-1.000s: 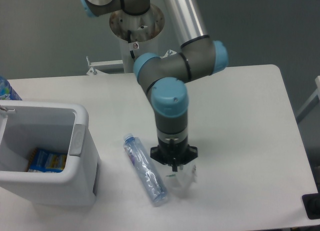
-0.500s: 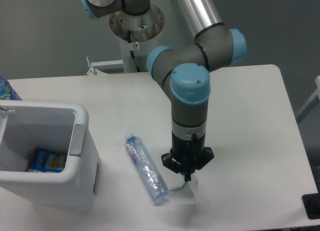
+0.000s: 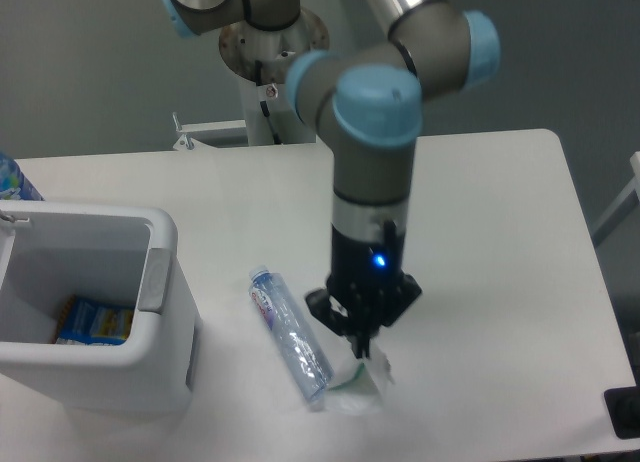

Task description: Place the trash in the trash can

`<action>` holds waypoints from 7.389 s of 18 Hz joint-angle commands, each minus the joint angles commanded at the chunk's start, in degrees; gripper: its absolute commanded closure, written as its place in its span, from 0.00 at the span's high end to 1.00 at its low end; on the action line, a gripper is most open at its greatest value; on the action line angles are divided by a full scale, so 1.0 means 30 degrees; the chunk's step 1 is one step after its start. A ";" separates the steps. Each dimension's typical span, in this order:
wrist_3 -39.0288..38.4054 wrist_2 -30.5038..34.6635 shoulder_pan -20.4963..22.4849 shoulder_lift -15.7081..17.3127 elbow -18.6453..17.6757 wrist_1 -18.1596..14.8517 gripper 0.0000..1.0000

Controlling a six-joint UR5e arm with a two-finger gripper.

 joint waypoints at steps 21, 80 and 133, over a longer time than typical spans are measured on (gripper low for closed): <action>-0.0648 -0.6270 -0.3342 0.2406 -0.0790 0.0000 0.00; 0.0084 0.3395 -0.0646 -0.7964 0.3602 -0.7997 1.00; 0.0084 0.6623 -0.2171 -0.9051 0.3340 -0.5977 0.33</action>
